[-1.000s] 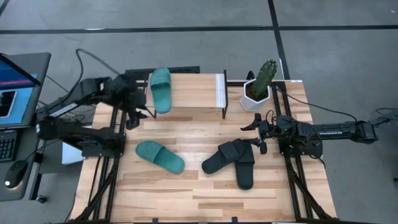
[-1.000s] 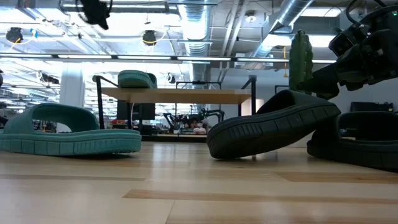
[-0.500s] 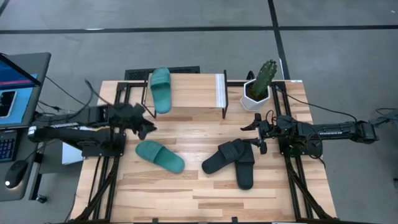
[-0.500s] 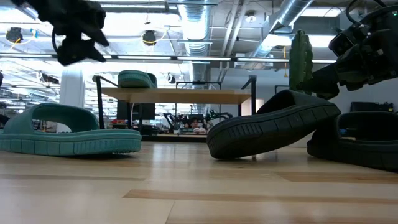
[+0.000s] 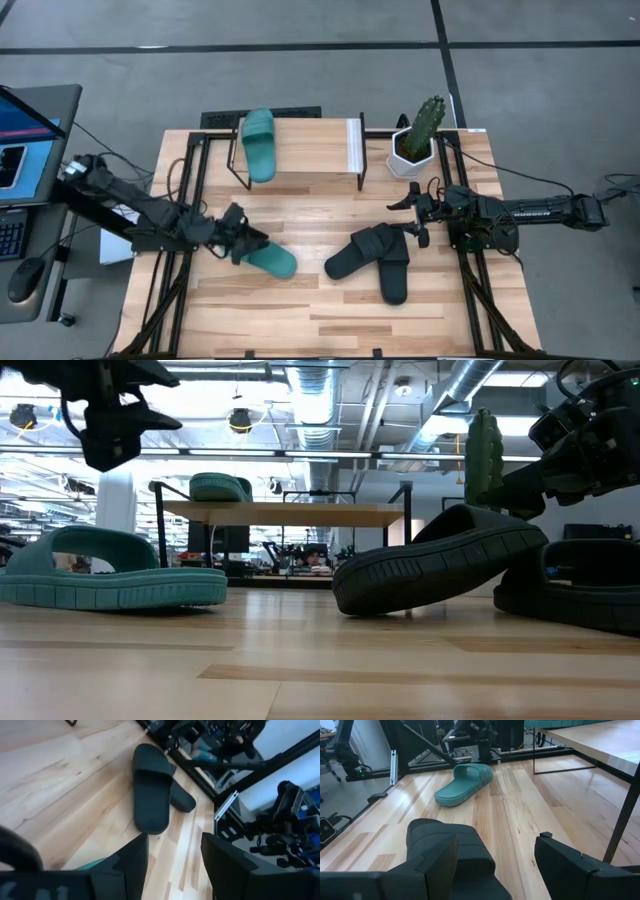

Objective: Pick and place slides into the shelf
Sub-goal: Put the light blue slide on the shelf

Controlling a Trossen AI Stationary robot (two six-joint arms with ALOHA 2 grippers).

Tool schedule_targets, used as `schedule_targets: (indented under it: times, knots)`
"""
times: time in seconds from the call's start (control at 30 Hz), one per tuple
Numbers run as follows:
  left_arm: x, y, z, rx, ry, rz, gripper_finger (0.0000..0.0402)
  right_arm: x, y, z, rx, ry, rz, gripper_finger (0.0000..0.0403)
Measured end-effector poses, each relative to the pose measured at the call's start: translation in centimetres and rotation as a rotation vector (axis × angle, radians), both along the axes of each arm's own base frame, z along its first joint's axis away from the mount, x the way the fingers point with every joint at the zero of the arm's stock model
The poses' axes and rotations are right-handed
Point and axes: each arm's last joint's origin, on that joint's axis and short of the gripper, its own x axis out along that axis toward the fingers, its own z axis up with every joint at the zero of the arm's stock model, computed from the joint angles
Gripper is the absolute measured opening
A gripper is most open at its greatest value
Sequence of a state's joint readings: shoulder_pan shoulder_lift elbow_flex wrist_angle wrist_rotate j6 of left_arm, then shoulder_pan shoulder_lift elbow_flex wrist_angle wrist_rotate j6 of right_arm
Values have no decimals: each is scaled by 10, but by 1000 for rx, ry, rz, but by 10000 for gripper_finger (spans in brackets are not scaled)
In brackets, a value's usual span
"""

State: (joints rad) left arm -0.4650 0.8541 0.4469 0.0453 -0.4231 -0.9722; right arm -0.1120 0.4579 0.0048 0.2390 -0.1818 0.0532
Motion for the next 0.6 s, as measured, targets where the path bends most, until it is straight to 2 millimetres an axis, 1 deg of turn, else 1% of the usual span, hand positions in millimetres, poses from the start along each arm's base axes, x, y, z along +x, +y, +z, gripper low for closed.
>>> schedule_targets:
  times: [0.27,0.4,0.53,0.6]
  knots:
    - [8,-35,-19,62,-26,106,171,0,0,0,0,0,0,249]
    - [12,-52,-25,38,-68,123,171,0,0,0,0,0,0,249]
    - [13,-64,-24,-12,-119,88,171,0,0,0,0,0,0,249]
    - [13,-68,-19,-25,-134,81,171,0,0,0,0,0,0,249]
